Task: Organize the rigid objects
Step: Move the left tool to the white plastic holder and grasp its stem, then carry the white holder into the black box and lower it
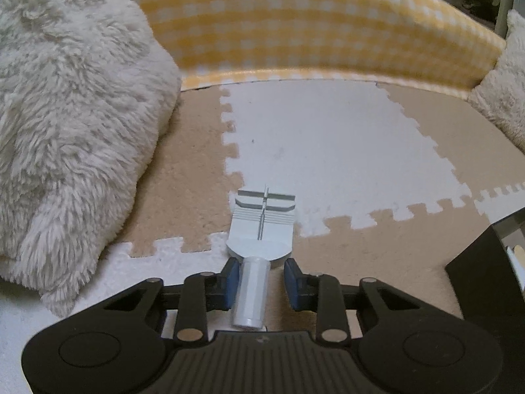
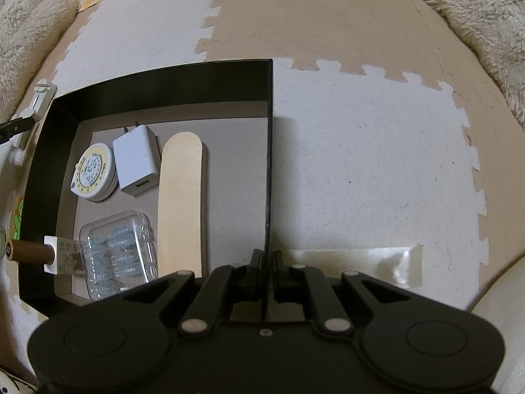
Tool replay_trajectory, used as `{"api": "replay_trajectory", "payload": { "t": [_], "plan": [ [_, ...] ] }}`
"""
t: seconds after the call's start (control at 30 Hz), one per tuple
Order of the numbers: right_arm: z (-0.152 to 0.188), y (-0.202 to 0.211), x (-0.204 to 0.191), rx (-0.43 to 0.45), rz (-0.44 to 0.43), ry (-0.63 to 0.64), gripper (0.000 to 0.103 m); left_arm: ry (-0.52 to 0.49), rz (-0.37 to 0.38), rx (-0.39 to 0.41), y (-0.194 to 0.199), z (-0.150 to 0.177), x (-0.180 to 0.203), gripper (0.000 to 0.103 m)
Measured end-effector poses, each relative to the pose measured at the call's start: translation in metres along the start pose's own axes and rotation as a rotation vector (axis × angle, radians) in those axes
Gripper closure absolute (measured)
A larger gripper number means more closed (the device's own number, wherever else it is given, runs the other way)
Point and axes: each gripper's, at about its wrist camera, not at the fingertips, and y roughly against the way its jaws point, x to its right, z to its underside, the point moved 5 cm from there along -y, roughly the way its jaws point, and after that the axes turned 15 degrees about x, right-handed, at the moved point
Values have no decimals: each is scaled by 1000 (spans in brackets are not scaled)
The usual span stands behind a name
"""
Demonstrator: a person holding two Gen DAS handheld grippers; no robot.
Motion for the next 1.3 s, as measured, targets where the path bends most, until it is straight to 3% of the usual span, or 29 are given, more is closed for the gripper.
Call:
{"api": "replay_trajectory", "payload": {
  "t": [0.03,0.2,0.4,0.5,0.63,1.0,1.3],
  "plan": [
    [0,0,0,0,0,0,96,-4,-9,-11,-2,1,-1,81],
    [0,0,0,-1,0,3,96,34,-11,-18,-4,1,-4,82],
    [0,0,0,-3,4,8,96,225,3,-10,2,-2,-8,83],
    [0,0,0,-3,3,7,96,353,40,17,9,-9,-6,83],
    [0,0,0,-3,3,8,96,434,96,54,20,-24,12,83],
    [0,0,0,-4,2,5,96,351,318,153,77,-70,126,83],
    [0,-1,1,-5,1,7,96,417,437,19,99,-51,199,83]
  ]
}}
